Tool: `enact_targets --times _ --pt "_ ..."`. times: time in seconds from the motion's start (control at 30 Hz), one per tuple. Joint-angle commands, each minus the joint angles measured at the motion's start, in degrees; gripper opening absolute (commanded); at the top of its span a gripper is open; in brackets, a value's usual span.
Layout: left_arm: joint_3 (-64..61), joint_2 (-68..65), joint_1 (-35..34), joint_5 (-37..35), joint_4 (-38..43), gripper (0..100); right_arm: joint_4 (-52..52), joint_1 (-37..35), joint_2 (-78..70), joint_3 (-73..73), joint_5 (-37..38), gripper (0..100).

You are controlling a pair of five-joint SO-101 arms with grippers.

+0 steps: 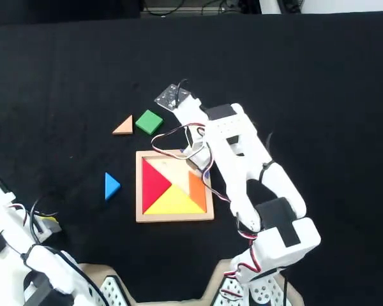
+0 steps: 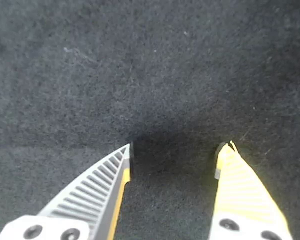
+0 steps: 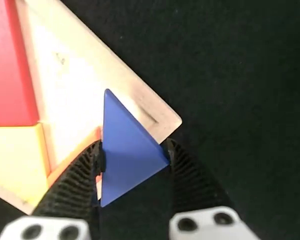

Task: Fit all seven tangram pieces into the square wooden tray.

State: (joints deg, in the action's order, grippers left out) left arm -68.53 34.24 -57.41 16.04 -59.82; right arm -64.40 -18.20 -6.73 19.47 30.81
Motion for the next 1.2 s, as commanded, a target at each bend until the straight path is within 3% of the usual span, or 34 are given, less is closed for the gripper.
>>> enact_targets --times 0.0,0.1,0.3,1.17 --pt "0.13 1.05 0.75 0.26 0.62 28 1.49 -0.09 0.22 -2.86 0.0 1.2" --pt "0.13 1.05 0.75 0.18 0.62 28 1.67 -0.88 0.13 -2.86 -1.32 2.5" --pt "0.13 1.05 0.75 0.18 0.62 28 1.85 -3.34 0.13 -2.86 -1.76 15.5" --pt "0.13 1.05 0.75 0.26 0.62 28 2.73 -3.69 0.13 2.15 -2.37 16.1"
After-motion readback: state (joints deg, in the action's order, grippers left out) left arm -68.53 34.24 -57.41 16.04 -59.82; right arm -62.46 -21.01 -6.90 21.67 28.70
